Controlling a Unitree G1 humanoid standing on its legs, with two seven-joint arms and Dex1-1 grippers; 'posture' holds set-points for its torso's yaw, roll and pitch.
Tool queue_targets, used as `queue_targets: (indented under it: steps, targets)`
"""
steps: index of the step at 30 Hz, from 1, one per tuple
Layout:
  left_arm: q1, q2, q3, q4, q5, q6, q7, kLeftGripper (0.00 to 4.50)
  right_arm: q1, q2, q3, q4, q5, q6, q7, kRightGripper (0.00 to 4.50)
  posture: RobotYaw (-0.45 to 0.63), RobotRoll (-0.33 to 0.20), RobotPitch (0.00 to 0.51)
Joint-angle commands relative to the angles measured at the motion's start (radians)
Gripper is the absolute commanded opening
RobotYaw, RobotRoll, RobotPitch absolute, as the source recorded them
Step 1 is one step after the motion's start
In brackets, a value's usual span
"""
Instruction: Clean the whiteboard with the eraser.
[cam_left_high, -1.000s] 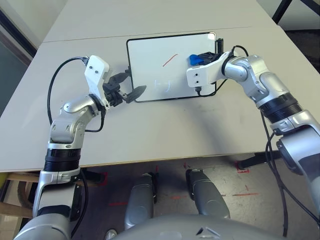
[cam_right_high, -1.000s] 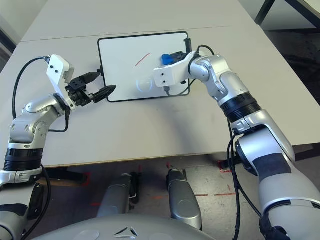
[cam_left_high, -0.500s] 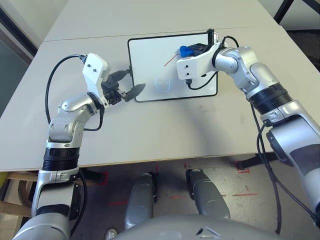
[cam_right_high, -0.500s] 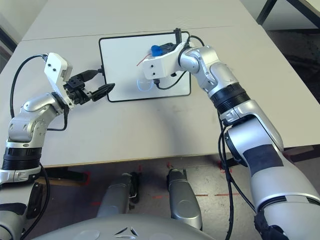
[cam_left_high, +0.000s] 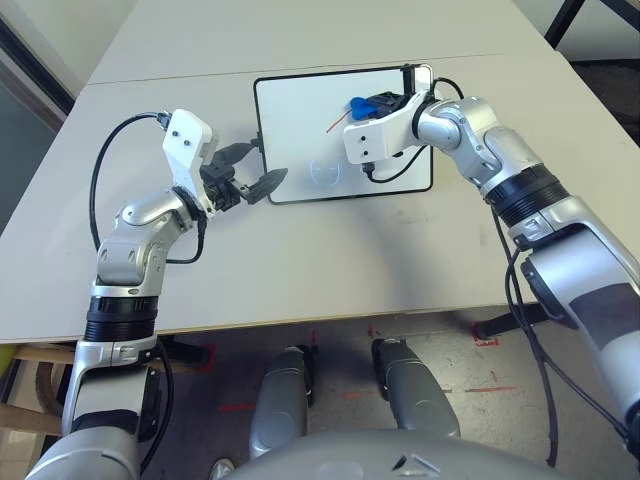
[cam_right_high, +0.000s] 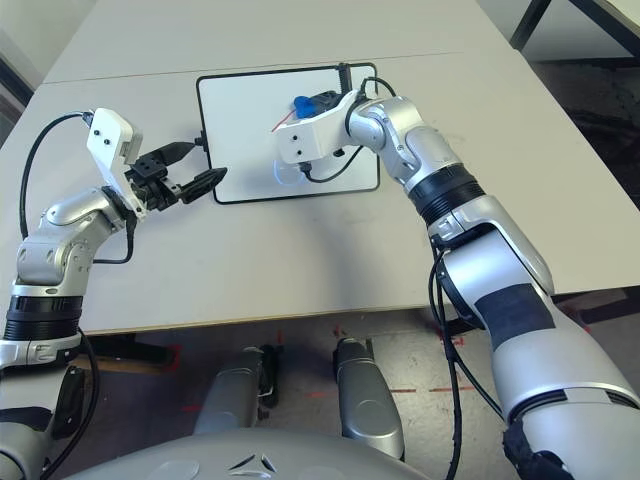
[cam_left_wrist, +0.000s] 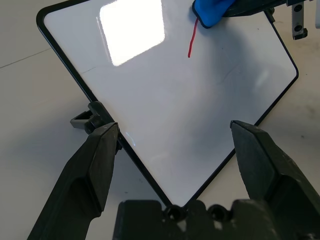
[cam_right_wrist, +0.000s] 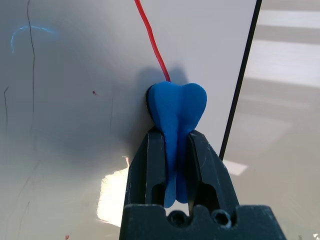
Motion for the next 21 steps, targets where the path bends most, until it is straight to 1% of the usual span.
queue_targets:
  steps: [1,10,21]
  targets:
    - [0.019,0.012,0.008,-0.008,0.007,-0.003,-0.002,4.5,-0.006,0.016,0.035,0.042,-0.011,-0.018,0.003,0.37,-0.09,0.0,0.186]
    - [0.023,0.009,0.011,-0.017,0.005,0.002,0.004,4.5,0.0,0.031,0.051,0.019,-0.002,-0.044,0.025,0.37,-0.09,0.0,0.189]
    - [0.023,0.004,0.007,-0.026,0.005,0.008,0.012,4.5,0.042,0.058,0.067,-0.065,0.0,-0.04,0.075,0.37,-0.09,0.0,0.189]
